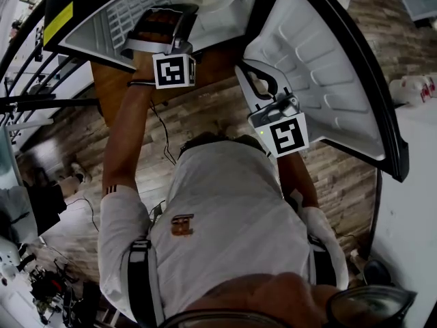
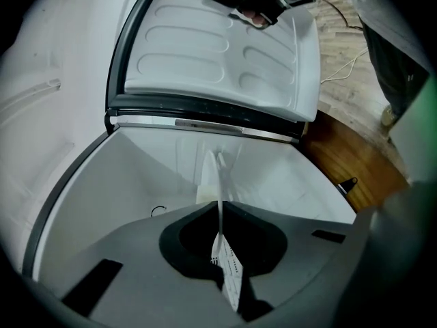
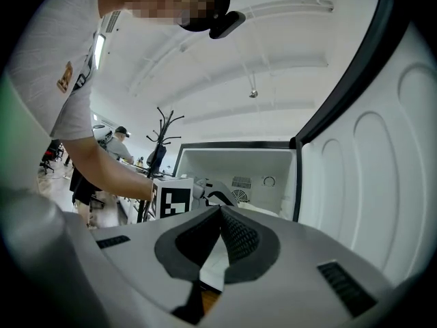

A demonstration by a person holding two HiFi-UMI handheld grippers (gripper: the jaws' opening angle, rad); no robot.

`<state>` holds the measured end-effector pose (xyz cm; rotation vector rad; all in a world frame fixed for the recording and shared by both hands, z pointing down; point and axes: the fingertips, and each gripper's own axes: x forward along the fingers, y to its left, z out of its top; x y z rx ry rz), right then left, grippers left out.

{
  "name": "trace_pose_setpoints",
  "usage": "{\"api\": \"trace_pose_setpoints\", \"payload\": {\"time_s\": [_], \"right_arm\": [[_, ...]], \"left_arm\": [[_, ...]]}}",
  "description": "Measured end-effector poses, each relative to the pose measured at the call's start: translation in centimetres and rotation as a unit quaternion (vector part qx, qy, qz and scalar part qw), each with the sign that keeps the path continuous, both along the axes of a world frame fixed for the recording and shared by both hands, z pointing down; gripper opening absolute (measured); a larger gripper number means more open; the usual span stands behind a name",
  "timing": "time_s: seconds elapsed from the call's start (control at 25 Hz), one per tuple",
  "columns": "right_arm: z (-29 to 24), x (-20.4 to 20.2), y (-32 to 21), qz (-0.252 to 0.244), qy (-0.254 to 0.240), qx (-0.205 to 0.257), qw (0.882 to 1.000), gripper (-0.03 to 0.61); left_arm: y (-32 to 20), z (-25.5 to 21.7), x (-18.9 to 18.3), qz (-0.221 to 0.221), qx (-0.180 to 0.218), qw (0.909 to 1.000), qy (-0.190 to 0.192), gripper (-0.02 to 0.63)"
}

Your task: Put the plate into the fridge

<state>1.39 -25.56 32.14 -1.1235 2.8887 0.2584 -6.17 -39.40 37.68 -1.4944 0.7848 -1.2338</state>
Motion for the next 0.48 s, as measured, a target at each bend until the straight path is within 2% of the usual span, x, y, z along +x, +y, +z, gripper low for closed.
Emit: {"api": "trace_pose_setpoints", "payload": {"time_s": [0.48], "right_arm": [[0.8,0.5,-0.9,0.010,0.004,-0.010,1.000,0.032]], "left_arm": [[-1.8,1.4,0.4,-0.006,-0.013,0.9999,0.002,0.026]]}}
